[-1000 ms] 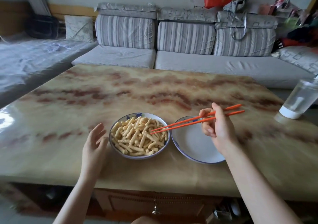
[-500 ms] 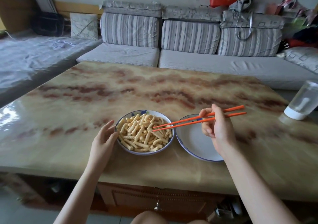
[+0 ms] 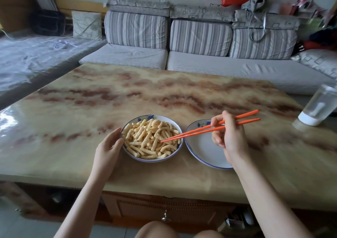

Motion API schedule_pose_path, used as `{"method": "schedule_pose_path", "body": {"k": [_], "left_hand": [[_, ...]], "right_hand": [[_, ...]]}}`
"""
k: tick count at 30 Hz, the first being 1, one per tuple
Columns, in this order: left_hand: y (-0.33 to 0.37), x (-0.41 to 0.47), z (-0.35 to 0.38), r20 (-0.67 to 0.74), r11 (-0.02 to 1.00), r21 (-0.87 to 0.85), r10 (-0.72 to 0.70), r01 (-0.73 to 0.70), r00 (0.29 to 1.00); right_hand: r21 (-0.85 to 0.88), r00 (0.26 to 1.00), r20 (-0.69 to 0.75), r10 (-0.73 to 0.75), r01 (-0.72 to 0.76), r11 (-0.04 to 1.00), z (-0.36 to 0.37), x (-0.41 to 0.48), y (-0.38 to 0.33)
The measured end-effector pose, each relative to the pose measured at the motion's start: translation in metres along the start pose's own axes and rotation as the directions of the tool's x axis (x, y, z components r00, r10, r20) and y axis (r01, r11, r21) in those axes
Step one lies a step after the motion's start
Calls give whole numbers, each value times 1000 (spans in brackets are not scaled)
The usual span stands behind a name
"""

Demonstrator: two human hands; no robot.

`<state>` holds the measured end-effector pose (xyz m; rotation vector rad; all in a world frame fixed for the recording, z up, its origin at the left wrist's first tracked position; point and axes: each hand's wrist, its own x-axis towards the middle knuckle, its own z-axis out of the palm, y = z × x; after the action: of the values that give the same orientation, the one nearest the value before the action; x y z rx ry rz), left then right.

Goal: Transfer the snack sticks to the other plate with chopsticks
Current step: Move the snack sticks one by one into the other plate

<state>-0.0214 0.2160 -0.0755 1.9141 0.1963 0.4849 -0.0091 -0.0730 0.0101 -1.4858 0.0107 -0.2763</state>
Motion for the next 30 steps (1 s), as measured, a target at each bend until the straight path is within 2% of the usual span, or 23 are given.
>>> {"method": "schedule_pose_path", "body": {"k": [8,15,22,30], "left_hand": [[0,1,0,9,1000,8,0,0,1000],[0,0,0,5,1000,10,4,-4,1000],[-2,1,1,6,1000,13,5,-5,1000],[0,0,0,0,1000,12,-3,3,1000]], "right_hand": [[139,983,-181,-6,32,990,-19,1,-6],[58,931,-365,3,19,998,-60,4,-7],[-47,927,-376,6,-26,999,-65,1,16],[-81,917,-397,-38,7,997,-72,-3,7]]}}
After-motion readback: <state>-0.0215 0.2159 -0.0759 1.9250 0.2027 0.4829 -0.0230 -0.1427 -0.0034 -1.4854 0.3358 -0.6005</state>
